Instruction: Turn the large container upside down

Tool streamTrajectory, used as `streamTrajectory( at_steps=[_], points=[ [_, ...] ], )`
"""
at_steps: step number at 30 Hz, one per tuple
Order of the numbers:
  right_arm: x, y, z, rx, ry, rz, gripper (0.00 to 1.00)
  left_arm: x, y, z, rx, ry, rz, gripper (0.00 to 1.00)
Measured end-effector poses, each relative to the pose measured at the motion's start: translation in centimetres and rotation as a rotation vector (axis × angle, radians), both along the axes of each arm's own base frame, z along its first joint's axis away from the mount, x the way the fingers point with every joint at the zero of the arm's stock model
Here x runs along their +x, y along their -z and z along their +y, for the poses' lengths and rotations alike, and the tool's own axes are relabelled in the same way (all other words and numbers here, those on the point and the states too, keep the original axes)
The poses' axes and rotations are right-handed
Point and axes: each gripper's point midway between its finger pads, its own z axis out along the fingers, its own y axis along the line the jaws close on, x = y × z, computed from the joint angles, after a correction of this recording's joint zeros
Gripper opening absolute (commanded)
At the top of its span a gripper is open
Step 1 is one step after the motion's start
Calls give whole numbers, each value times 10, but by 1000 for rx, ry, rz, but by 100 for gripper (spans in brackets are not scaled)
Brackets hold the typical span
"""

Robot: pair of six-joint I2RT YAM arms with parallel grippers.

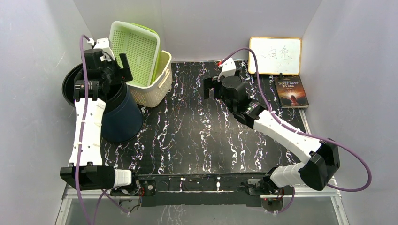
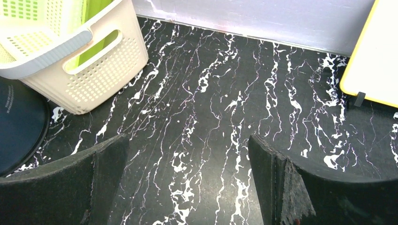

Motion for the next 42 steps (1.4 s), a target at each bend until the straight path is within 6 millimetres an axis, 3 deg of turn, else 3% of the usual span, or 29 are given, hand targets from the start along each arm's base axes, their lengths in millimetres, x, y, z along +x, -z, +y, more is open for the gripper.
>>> streamTrajectory(
  at_steps=[14,19,26,30,36,38,42],
  points=[
    [-1,15,-1,-18,0,23,98,0,-11,3,-7,-32,6,66],
    [-3,22,-2,-30,0,36,98,1,-6,1,-12,-25,25,65],
    [-6,15,-5,-17,0,22,98,5,4,-7,-11,-6,50,64],
    [-8,12,-7,-7,0,12,98,4,14,-8,0,0,78,57],
    [-8,14,-6,-9,-4,17,98,4,18,-4,18,-19,87,22],
    [-8,14,-6,-9,-4,17,98,6,18,-5,19,-19,84,2],
    [-8,14,-6,-10,-4,17,98,5,16,3,69,-54,84,0]
  ],
)
